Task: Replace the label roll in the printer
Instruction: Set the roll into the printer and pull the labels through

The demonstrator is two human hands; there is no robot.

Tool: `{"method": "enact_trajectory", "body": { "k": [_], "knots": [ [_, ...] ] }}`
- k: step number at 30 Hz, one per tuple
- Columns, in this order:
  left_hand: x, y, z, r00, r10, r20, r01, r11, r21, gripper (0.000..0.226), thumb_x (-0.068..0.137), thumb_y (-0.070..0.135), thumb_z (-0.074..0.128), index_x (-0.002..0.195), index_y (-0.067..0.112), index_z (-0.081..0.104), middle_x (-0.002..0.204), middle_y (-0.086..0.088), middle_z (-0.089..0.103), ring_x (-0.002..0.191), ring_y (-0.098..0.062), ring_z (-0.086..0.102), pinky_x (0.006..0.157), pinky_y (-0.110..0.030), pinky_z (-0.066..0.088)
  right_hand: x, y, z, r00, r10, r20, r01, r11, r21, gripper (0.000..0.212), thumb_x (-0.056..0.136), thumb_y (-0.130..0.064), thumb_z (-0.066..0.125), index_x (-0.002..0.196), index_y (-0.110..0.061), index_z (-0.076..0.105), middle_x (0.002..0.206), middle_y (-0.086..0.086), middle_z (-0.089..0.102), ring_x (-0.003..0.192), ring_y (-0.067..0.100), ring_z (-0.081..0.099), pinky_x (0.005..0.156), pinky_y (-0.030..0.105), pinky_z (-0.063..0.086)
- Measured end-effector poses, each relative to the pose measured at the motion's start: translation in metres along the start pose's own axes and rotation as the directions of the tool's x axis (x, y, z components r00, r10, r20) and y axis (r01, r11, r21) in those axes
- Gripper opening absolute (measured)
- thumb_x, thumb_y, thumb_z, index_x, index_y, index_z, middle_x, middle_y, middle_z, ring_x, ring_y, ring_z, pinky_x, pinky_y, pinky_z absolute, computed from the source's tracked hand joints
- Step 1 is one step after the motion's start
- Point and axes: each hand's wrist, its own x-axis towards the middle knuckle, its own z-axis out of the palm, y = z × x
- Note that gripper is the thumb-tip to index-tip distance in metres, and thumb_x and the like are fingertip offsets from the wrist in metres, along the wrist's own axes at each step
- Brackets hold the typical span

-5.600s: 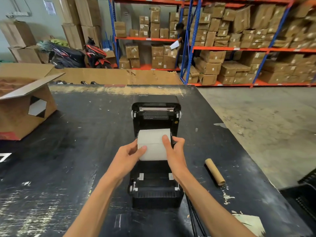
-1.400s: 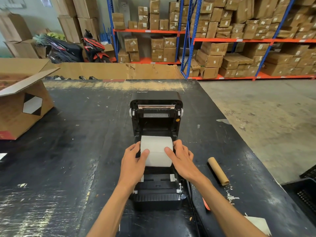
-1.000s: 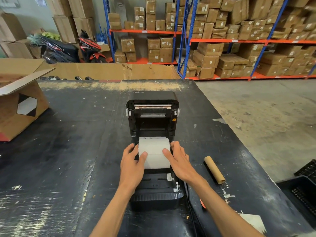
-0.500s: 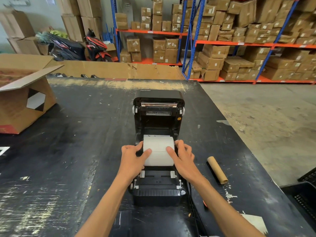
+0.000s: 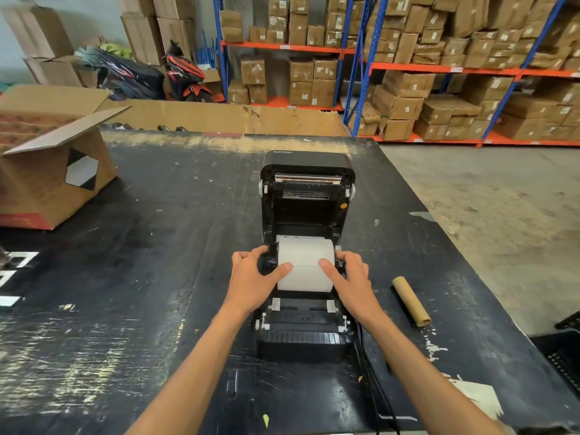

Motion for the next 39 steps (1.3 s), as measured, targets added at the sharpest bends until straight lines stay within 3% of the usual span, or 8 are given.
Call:
{"method": "enact_trajectory", "body": {
  "k": [4, 7, 11, 16, 22, 26, 31, 39],
  "knots": [
    [-0.002, -0.003, 0.0, 0.999, 0.041, -0.022, -0.04, 0.999, 0.026, 0.081, 0.08, 0.047, 0.075, 0.148, 0.022, 0.038, 0.125, 0.005, 0.03, 0.125, -0.023, 0.047, 0.106, -0.034, 0.039, -0.001, 0.003, -0.001, 1.0, -0.002, 0.014, 0.001, 1.0, 0.013, 0.033, 0.094, -0.053, 0.056, 0.12, -0.034, 0.05, 0.128, -0.014, 0.043, 0.126, 0.007, 0.03, 0.114, 0.053, 0.029],
    [0.002, -0.002, -0.002, 0.975, 0.217, -0.044, -0.214, 0.975, 0.06, 0.079, 0.078, 0.044, 0.078, 0.146, 0.03, 0.039, 0.134, 0.003, 0.031, 0.118, -0.023, 0.048, 0.106, -0.036, 0.044, 0.0, 0.002, -0.001, 1.0, 0.002, 0.013, -0.002, 1.0, 0.001, 0.04, 0.093, -0.055, 0.056, 0.124, -0.03, 0.051, 0.13, -0.013, 0.044, 0.131, 0.013, 0.034, 0.114, 0.054, 0.03],
    [0.011, 0.004, -0.003, 0.874, 0.463, 0.146, -0.483, 0.799, 0.36, 0.06, 0.078, 0.047, 0.075, 0.133, 0.045, 0.05, 0.152, 0.012, 0.03, 0.135, -0.018, 0.026, 0.111, -0.045, 0.032, -0.002, 0.001, 0.0, 0.999, -0.009, -0.036, 0.011, 0.999, 0.045, 0.05, 0.09, -0.054, 0.061, 0.131, -0.033, 0.043, 0.13, -0.012, 0.05, 0.129, 0.014, 0.036, 0.113, 0.049, 0.027],
    [0.01, 0.003, -0.002, 0.861, 0.482, 0.161, -0.495, 0.726, 0.477, 0.059, 0.078, 0.041, 0.076, 0.131, 0.045, 0.05, 0.141, 0.019, 0.045, 0.133, -0.018, 0.029, 0.103, -0.047, 0.035, -0.009, 0.0, -0.008, 0.978, -0.208, -0.027, 0.206, 0.975, -0.084, 0.075, 0.078, -0.048, 0.077, 0.138, -0.044, 0.033, 0.132, -0.013, 0.047, 0.123, 0.01, 0.036, 0.102, 0.036, 0.025],
    [0.01, 0.002, -0.004, 0.842, 0.52, 0.142, -0.517, 0.705, 0.486, 0.059, 0.074, 0.037, 0.081, 0.127, 0.042, 0.058, 0.137, 0.015, 0.051, 0.135, -0.017, 0.032, 0.107, -0.048, 0.03, -0.004, 0.002, -0.014, 0.888, -0.46, 0.021, 0.438, 0.831, -0.343, 0.043, 0.079, -0.037, 0.079, 0.12, -0.037, 0.066, 0.14, -0.007, 0.047, 0.127, 0.015, 0.041, 0.102, 0.033, 0.029],
    [0.008, -0.004, -0.006, 0.807, 0.576, 0.127, -0.553, 0.665, 0.502, 0.049, 0.077, 0.038, 0.078, 0.122, 0.042, 0.062, 0.134, 0.015, 0.055, 0.133, -0.016, 0.036, 0.108, -0.046, 0.029, -0.002, 0.007, -0.017, 0.798, -0.603, -0.006, 0.534, 0.712, -0.456, 0.016, 0.084, -0.034, 0.073, 0.101, -0.032, 0.075, 0.123, -0.006, 0.065, 0.118, 0.018, 0.052, 0.097, 0.038, 0.039],
    [0.006, -0.007, -0.008, 0.775, 0.62, 0.121, -0.587, 0.635, 0.502, 0.035, 0.084, 0.039, 0.071, 0.119, 0.038, 0.067, 0.131, 0.013, 0.06, 0.131, -0.017, 0.041, 0.109, -0.047, 0.03, 0.003, 0.007, -0.025, 0.775, -0.621, 0.117, 0.568, 0.603, -0.56, 0.039, 0.078, -0.042, 0.074, 0.116, -0.032, 0.069, 0.12, -0.01, 0.066, 0.115, 0.016, 0.052, 0.098, 0.033, 0.034],
    [-0.007, -0.013, -0.008, 0.767, 0.634, 0.096, -0.604, 0.664, 0.44, 0.034, 0.086, 0.052, 0.054, 0.111, 0.038, 0.072, 0.125, 0.016, 0.059, 0.126, -0.014, 0.04, 0.104, -0.041, 0.032, -0.002, 0.004, -0.029, 0.694, -0.711, 0.113, 0.643, 0.54, -0.543, 0.02, 0.089, -0.035, 0.06, 0.096, -0.032, 0.079, 0.096, -0.007, 0.068, 0.101, 0.015, 0.052, 0.091, 0.029, 0.03]
  ]
}}
